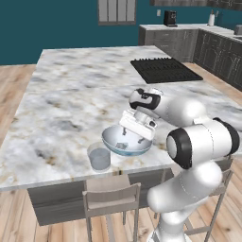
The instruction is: There are four ice cubes in the ice bowl. Place two ice cubes in each glass of water.
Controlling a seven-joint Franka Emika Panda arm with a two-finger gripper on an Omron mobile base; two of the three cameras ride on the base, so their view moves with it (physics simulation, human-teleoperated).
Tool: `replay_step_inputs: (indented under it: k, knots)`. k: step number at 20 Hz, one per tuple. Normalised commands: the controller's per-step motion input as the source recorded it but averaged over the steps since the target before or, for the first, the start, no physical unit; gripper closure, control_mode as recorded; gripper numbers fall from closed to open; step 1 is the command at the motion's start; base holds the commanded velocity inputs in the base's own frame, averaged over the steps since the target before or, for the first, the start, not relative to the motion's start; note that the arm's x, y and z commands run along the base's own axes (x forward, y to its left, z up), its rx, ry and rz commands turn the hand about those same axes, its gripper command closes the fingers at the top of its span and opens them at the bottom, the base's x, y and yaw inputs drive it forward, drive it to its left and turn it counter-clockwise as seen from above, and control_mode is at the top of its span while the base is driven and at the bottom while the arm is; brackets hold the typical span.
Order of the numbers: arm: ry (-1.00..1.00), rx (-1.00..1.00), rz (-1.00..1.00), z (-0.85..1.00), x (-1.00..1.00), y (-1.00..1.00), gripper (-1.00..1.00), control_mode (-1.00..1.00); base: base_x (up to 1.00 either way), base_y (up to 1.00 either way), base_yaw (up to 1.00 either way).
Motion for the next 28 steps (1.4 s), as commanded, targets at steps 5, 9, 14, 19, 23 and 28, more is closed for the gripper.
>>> replay_step_inputs:
  k: [5,9,14,19,23,28]
  knots:
    - [0.13,0.00,-0.06,-0.22,0.08,0.09,-1.00,-1.00,0.00,0.00,0.00]
    - [0.09,0.00,-0.08,-0.24,0.16,0.01,-1.00,-1.00,0.00,0.00,0.00]
    - [0.07,0.00,-0.06,-0.21,0.16,0.09,-1.00,-1.00,0.00,0.00,0.00]
    - [0.05,0.00,0.00,-0.14,0.16,0.25,-1.00,-1.00,0.00,0.00,0.00]
    - [0.04,0.00,0.00,-0.23,0.14,0.20,-1.00,-1.00,0.00,0.00,0.00]
    - [0.01,0.00,0.00,-0.23,0.20,0.03,-1.00,-1.00,0.00,0.00,0.00]
